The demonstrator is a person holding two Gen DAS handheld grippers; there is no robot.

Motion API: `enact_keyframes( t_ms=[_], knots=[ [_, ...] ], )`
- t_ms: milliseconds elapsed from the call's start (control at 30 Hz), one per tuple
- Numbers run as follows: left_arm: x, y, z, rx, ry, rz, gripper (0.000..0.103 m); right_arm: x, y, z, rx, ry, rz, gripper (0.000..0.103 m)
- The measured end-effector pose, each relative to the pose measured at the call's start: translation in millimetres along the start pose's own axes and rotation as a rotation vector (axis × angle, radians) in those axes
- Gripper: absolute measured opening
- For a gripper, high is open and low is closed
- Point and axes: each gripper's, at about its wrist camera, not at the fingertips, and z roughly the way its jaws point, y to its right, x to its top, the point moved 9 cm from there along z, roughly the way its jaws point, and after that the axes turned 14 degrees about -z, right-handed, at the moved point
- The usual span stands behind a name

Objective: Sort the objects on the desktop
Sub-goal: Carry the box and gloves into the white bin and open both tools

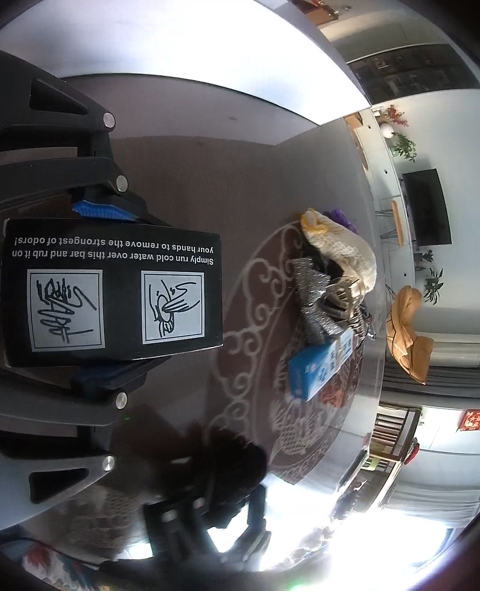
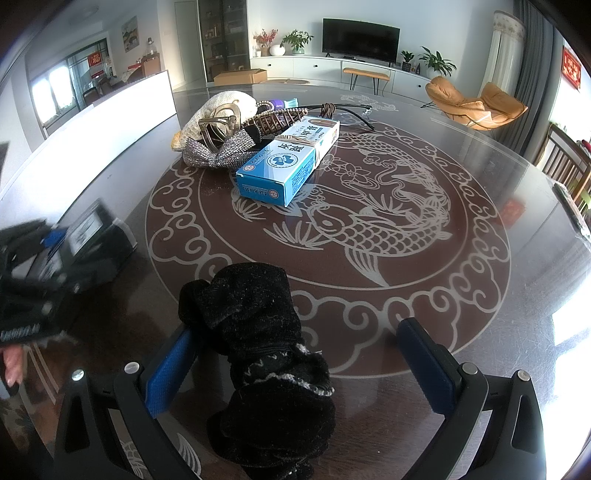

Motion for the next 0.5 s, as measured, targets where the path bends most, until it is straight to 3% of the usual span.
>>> enact_keyframes(
  t_ms=[133,367,500],
  knots=[
    [-11.6,-0.1,-17.7,-0.060,-0.018,-0.051,0.058,0.0,0.3,0.1,0.000,0.000,0.000,0.103],
    [2.2,5.7,-89.7,-0.116,0.094,-0.072,0.058,0.1,0.5,0.4,0.000,0.000,0.000,0.103],
    [0.9,-3.5,-110.8,-0.127,0.105,-0.100,0.058,0.1,-0.1,0.2,0.000,0.000,0.000,0.103]
  ],
)
